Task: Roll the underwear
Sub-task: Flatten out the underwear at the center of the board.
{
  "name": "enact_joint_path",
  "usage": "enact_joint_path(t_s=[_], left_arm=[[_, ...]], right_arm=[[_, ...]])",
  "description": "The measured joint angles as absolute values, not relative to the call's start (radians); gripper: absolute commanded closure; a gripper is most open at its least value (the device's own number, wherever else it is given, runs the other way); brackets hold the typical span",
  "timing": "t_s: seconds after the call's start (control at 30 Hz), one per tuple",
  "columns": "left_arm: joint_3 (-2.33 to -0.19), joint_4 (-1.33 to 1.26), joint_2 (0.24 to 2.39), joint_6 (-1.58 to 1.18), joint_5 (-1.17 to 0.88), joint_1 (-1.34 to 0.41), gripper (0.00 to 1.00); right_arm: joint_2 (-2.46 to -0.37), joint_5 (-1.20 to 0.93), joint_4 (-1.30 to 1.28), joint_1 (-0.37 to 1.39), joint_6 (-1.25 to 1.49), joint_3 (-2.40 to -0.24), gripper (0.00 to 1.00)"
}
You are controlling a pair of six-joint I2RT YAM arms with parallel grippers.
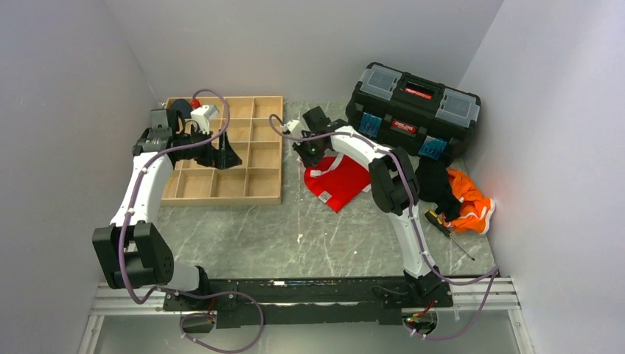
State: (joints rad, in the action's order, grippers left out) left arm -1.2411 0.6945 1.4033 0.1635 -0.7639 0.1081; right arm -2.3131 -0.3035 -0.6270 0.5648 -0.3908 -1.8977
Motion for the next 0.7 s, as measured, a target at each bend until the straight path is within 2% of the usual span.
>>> enact_joint_path(t_s=[0.27,0.4,0.5,0.53,0.6,0.67,0.7], left_arm=[[-1.242,0.697,1.411,0.163,-0.767,0.113,0.01],[-1.259,0.695,1.428,0.160,-0.781,0.113,0.01],[-1.262,0.692,1.432,0.160,-0.797,0.114,0.00],[-1.263,0.691,1.433,0.159,-0.802,0.114,0.00],[-1.263,0.684,1.435,0.158,-0.816,0.114,0.01],[-1.264,0.675,1.443,0.155,-0.826,0.113,0.01],[-1.267,0.672,1.450,0.155,-0.830,0.111,0.01]], right_arm=[[-2.267,-0.276,-0.757,0.570,-0.393,-2.152,1.00],[-2.086,-0.280,-0.778,0.570,-0.392,-2.138,1.00],[-1.859,-0.318,-0.755,0.570,-0.398,-1.999,0.98],[-1.782,-0.334,-0.748,0.570,-0.405,-1.934,0.89],[-1.591,-0.375,-0.727,0.575,-0.434,-1.738,0.54],[-1.414,-0.414,-0.730,0.584,-0.469,-1.533,0.35],[-1.355,-0.428,-0.743,0.587,-0.474,-1.459,0.30]])
